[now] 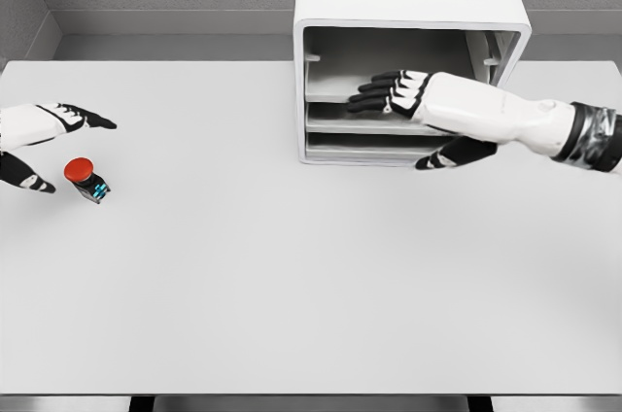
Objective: Slide open multi-storey tabletop storage cabinets and put open load switch and slide close multi-storey tabletop storage cabinets
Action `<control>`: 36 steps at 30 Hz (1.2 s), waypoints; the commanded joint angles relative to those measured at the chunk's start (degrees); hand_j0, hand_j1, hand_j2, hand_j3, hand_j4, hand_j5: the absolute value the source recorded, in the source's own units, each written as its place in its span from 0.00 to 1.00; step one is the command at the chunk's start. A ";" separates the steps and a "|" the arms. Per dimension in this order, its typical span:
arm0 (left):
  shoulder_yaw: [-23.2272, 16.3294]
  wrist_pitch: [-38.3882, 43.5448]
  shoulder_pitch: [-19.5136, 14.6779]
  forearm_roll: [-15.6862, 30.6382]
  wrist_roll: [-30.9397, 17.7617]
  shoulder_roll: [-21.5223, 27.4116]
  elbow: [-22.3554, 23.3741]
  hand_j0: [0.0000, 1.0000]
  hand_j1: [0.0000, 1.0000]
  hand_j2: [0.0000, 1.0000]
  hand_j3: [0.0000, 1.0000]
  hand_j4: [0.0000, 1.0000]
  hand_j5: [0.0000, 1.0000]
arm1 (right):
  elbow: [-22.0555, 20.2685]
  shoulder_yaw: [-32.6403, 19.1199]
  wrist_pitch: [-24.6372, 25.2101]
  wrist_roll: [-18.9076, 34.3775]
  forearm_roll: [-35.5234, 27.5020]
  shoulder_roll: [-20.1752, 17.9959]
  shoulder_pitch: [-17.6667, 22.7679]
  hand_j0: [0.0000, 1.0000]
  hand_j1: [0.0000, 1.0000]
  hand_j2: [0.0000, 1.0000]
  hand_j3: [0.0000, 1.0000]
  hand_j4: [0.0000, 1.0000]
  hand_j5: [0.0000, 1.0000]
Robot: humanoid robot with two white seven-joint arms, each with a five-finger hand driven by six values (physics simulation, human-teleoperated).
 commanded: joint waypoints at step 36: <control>-0.38 0.05 3.34 -3.07 -0.33 -5.36 5.78 0.81 0.81 0.81 0.81 0.81 0.81 | 21.39 0.44 0.11 1.68 8.30 13.78 -4.39 1.00 1.00 1.00 1.00 1.00 1.00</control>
